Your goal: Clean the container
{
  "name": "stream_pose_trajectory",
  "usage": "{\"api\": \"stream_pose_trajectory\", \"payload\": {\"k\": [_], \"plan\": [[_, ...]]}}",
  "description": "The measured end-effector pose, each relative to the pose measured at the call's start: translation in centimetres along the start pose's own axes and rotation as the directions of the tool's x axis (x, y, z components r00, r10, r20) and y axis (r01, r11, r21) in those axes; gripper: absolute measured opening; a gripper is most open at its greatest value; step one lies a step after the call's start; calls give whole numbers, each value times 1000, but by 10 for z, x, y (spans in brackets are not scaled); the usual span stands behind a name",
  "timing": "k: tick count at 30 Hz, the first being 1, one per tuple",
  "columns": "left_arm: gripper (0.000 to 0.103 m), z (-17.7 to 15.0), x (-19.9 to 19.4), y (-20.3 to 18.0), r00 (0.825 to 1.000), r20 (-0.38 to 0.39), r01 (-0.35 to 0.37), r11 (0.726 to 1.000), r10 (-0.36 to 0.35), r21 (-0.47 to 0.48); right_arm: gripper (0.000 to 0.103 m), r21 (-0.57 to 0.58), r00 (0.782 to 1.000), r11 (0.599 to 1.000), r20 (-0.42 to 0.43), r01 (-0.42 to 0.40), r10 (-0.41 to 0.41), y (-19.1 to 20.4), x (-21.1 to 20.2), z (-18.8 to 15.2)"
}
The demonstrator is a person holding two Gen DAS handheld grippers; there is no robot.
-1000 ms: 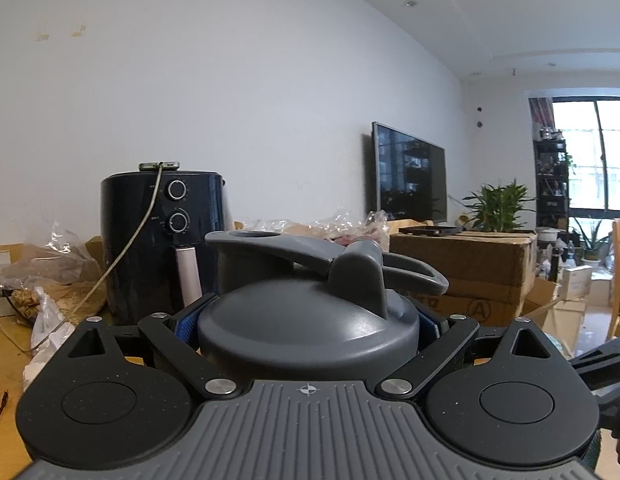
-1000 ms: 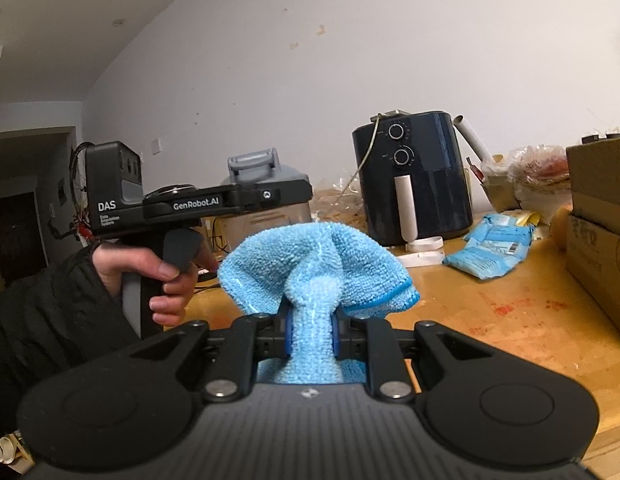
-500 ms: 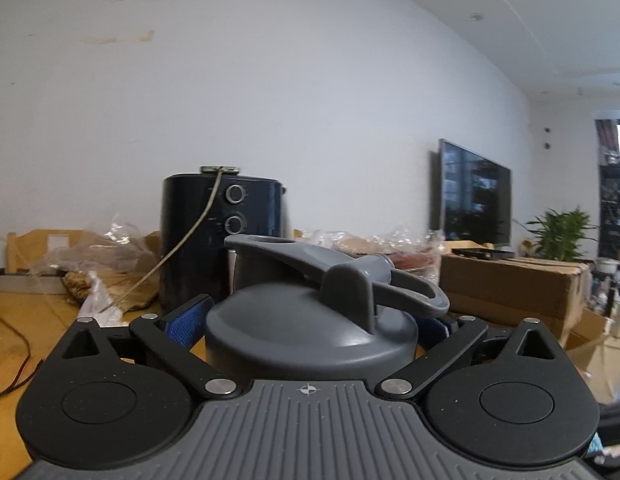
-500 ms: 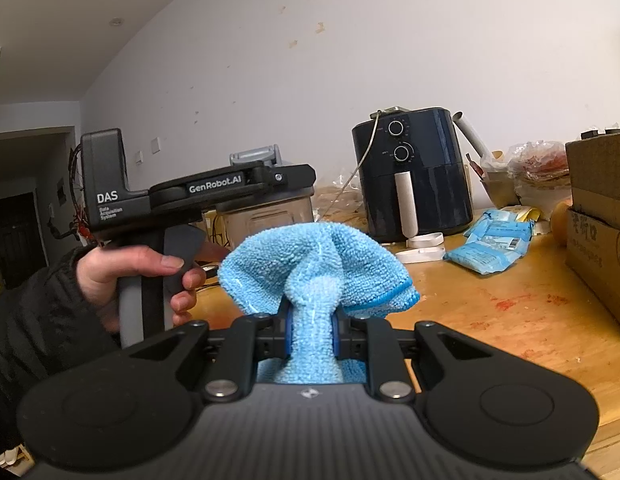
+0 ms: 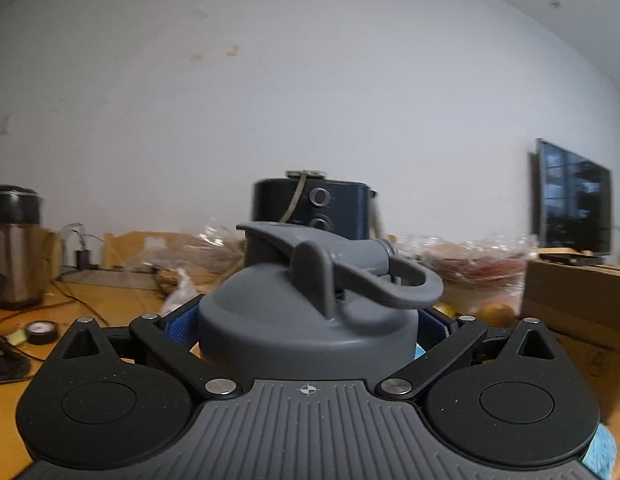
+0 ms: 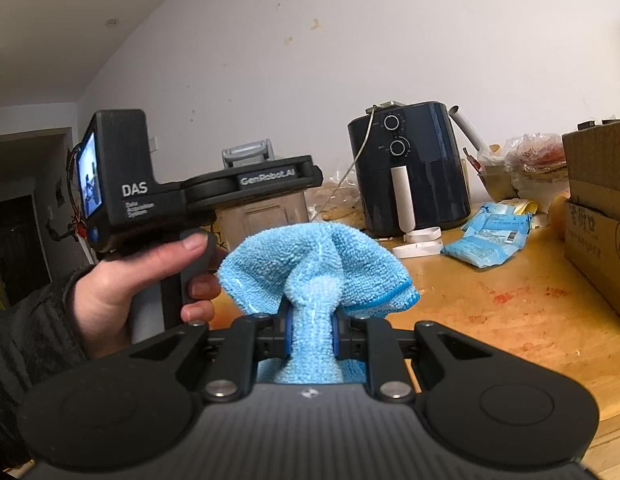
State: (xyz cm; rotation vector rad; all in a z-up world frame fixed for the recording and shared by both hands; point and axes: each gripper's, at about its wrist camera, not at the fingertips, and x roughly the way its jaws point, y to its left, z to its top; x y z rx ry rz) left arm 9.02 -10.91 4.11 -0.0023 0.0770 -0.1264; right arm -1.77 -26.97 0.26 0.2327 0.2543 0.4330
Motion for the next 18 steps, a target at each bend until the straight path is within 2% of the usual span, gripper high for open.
{"api": "stream_pose_trajectory", "payload": {"k": [4, 11, 18], "plan": [[103, 6, 0, -8, 997, 2, -83, 997, 83, -6, 15, 0, 1000, 1000, -2, 9, -9, -1, 1, 1], [103, 10, 1, -15, 995, -8, -104, 994, 104, -11, 15, -6, 1000, 1000, -6, 16, -16, 1, 4, 1], [103, 9, 2, -23, 983, -9, -182, 983, 181, -26, 15, -3, 1000, 1000, -9, 7, -7, 1, 10, 0]]}}
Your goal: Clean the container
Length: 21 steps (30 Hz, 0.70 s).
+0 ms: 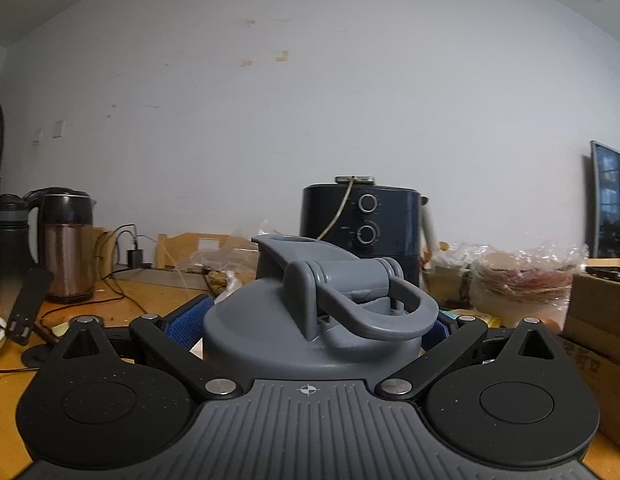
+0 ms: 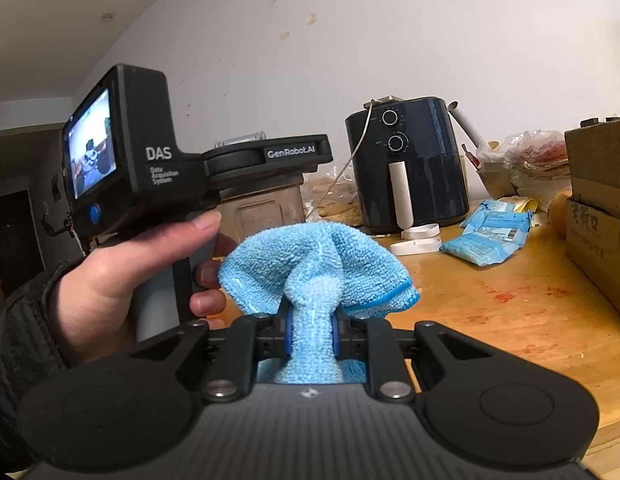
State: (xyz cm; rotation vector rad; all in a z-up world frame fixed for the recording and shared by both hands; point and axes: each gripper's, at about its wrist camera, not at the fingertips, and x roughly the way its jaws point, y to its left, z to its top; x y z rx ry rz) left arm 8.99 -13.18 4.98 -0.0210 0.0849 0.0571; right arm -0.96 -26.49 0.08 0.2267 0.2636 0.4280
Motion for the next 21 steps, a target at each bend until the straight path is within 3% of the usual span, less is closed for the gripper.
{"api": "stream_pose_trajectory", "payload": {"k": [12, 16, 21], "plan": [[103, 0, 2, -11, 997, -17, -71, 997, 71, 22, 15, 26, 1000, 1000, 11, 11, -11, -10, -4, -3], [95, -1, 1, -15, 996, -17, -85, 996, 86, 38, 15, 33, 1000, 999, 10, 17, -17, -12, -6, -5], [95, 1, 2, -12, 997, -26, -66, 997, 67, 34, 15, 34, 1000, 999, 11, 18, -19, -12, -7, -6]]}}
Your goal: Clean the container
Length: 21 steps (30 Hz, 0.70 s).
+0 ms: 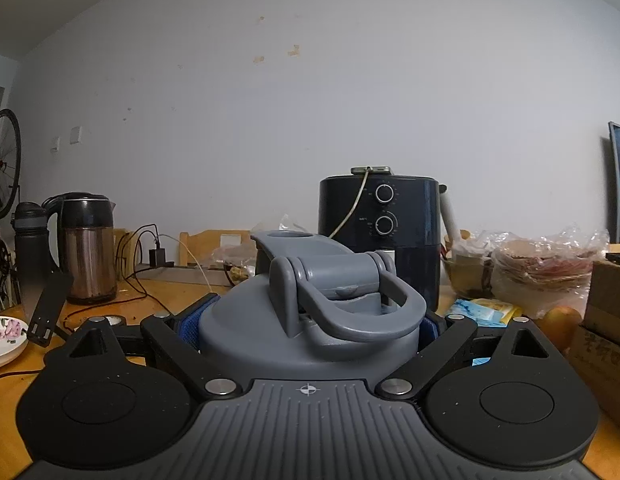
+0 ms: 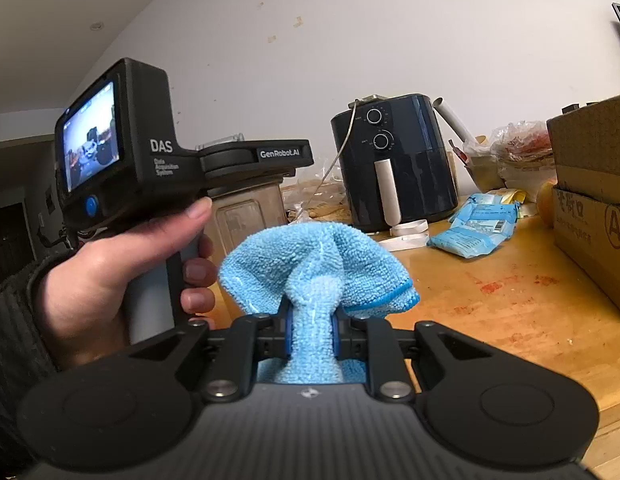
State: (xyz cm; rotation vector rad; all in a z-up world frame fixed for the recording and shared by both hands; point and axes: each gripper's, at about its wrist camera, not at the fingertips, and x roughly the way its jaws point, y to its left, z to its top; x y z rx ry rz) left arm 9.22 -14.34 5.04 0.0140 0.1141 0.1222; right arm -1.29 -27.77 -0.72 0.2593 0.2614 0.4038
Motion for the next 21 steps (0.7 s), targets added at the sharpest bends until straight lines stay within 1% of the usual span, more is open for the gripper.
{"api": "stream_pose_trajectory", "payload": {"k": [3, 6, 8, 10, 16, 19, 21], "plan": [[95, -1, -1, 5, 999, 2, 40, 999, -40, 4, 15, -1, 1000, 1000, 2, 1, -1, 0, 0, -1], [95, -2, -2, 13, 994, 5, 113, 993, -113, 17, 15, 0, 1000, 1000, 3, 2, -2, 0, -1, -1], [95, -1, 0, 21, 985, 1, 175, 984, -175, 25, 15, 2, 1000, 1000, 3, 1, -1, 0, -1, -1], [95, -1, 1, 27, 976, -2, 218, 975, -218, 27, 15, 2, 1000, 1000, 4, -2, 2, 1, -1, -1], [95, -5, 2, 37, 953, 8, 302, 952, -303, 39, 15, 2, 1000, 1000, 4, -9, 9, 2, 0, -1], [95, -5, 5, 42, 938, 6, 346, 937, -346, 43, 15, 1, 1000, 1000, 4, -10, 10, 2, 0, 0], [95, -8, 6, 46, 926, 18, 375, 926, -376, 48, 15, 2, 1000, 1000, 4, -9, 9, 2, 1, 1]]}}
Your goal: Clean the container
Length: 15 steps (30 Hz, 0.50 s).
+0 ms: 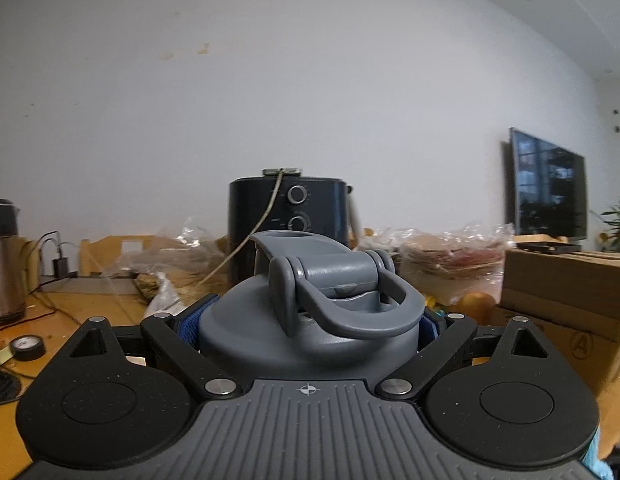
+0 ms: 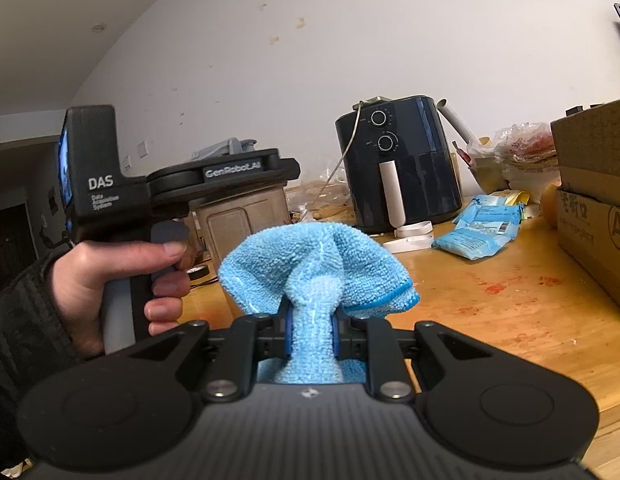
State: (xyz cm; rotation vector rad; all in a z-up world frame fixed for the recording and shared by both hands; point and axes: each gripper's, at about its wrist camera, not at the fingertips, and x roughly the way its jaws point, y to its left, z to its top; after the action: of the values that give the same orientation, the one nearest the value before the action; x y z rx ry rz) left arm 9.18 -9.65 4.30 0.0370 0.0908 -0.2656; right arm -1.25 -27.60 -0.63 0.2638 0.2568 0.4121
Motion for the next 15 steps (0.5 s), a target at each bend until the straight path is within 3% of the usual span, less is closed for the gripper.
{"api": "stream_pose_trajectory", "payload": {"k": [15], "plan": [[95, -3, 6, 26, 983, 1, 183, 983, -183, 19, 15, -5, 1000, 1000, -6, -18, 18, 5, 4, 0]]}}
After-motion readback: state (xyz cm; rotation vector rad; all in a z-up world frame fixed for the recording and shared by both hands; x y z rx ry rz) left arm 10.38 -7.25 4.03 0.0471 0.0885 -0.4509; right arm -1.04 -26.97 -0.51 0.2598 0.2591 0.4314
